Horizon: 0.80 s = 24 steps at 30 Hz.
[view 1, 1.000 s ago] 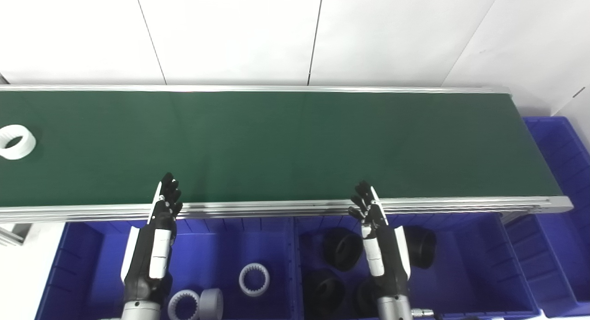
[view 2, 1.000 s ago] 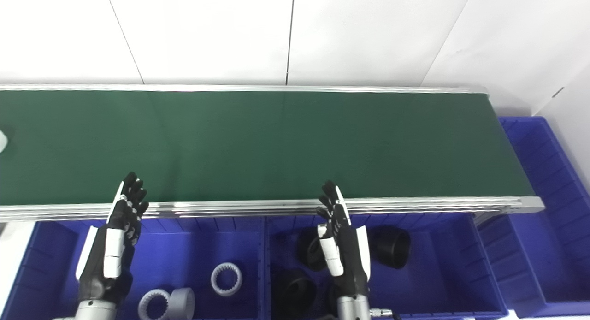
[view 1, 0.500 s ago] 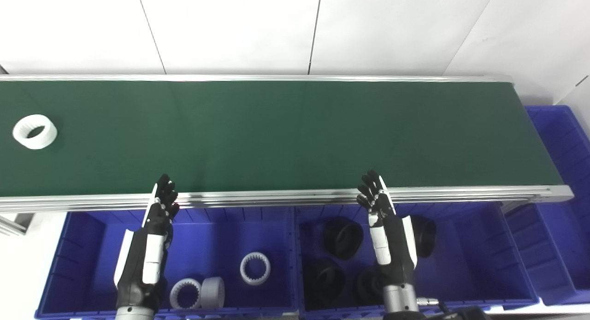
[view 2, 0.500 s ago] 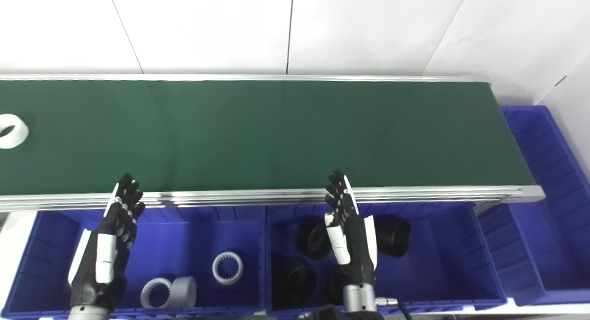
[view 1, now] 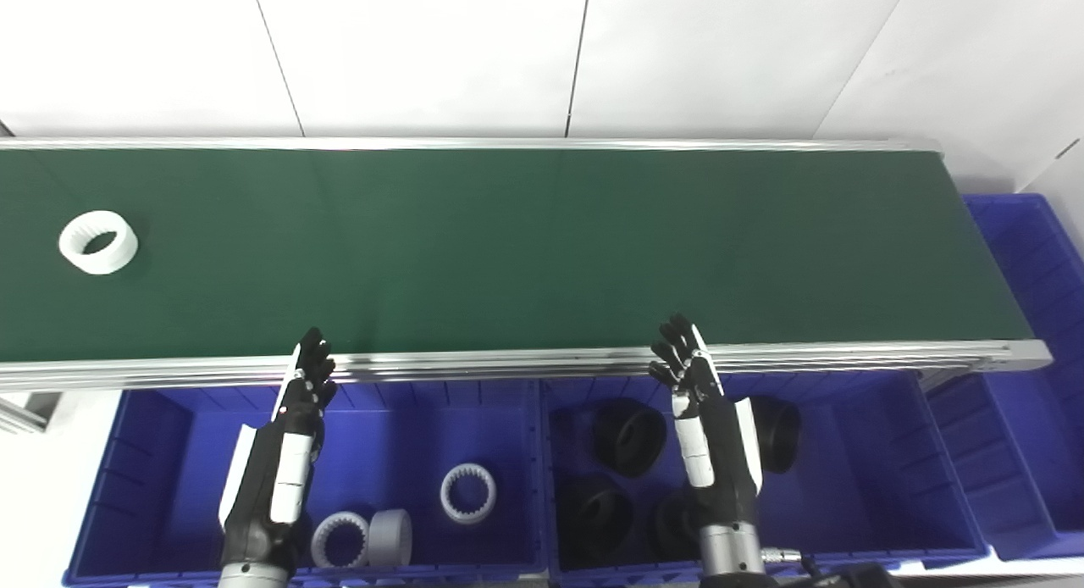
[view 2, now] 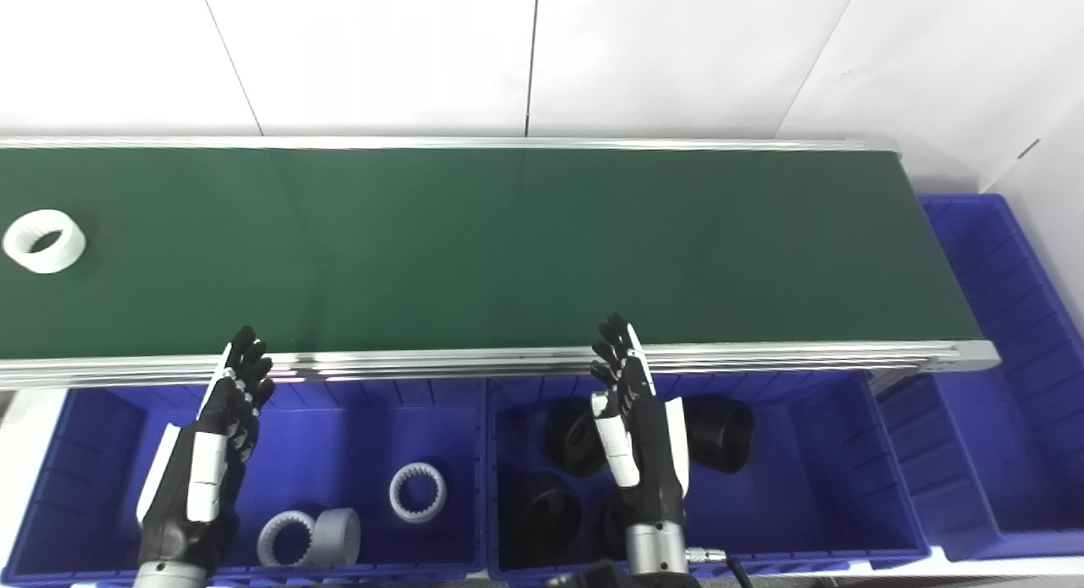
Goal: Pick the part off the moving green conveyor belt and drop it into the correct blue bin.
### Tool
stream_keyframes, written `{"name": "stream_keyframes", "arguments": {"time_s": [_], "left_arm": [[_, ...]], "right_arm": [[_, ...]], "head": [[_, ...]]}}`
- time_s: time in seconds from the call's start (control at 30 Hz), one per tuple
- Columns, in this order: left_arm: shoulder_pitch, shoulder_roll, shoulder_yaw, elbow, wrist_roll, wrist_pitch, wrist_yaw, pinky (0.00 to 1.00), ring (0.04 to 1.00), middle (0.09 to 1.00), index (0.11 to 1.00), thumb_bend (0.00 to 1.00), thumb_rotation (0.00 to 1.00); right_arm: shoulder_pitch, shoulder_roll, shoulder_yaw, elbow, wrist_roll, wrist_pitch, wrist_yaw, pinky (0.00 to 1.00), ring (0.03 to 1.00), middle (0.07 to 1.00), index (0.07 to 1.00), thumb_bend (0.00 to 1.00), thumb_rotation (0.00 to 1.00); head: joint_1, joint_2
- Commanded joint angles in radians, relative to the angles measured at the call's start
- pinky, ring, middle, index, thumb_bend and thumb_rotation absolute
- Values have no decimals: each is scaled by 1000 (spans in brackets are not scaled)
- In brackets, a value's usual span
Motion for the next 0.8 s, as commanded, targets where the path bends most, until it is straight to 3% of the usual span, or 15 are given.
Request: {"name": "stream_keyframes", "arguments": {"time_s": [0.0, 0.27, 0.37, 0.47, 0.67, 0.77], "left_arm": [[-2, 0, -7, -19, -1, -47, -4, 1000, 1000, 1000, 1000, 699, 1000], [17, -12, -22, 26, 28, -93, 10, 1000, 1000, 1000, 1000, 755, 997], [21, -30, -27, 75, 52, -160, 33, 991, 999, 1000, 1000, 745, 989], [27, -39, -37, 103, 60, -193, 38, 931, 975, 1000, 1000, 721, 915], [26, -40, -49, 180, 36, -304, 22, 921, 981, 1000, 1000, 755, 832], [19, -50, -50, 199, 43, -328, 29, 901, 972, 1000, 1000, 752, 796]], "right_arm": [[15, 8, 4, -20, 3, -17, 9, 862, 910, 931, 951, 828, 953], [25, -6, -3, 39, 35, -88, 14, 871, 913, 937, 950, 789, 946], [29, -22, -7, 69, 61, -115, 25, 877, 914, 941, 958, 772, 950], [36, -35, -13, 86, 83, -121, 35, 872, 912, 941, 957, 797, 952], [35, -47, -36, 123, 99, -121, 47, 875, 910, 942, 955, 765, 962], [31, -53, -48, 139, 114, -121, 64, 878, 902, 933, 952, 749, 962]], "head": [[11, -11], [97, -99], [150, -155], [184, -191], [221, -255], [229, -273]]}}
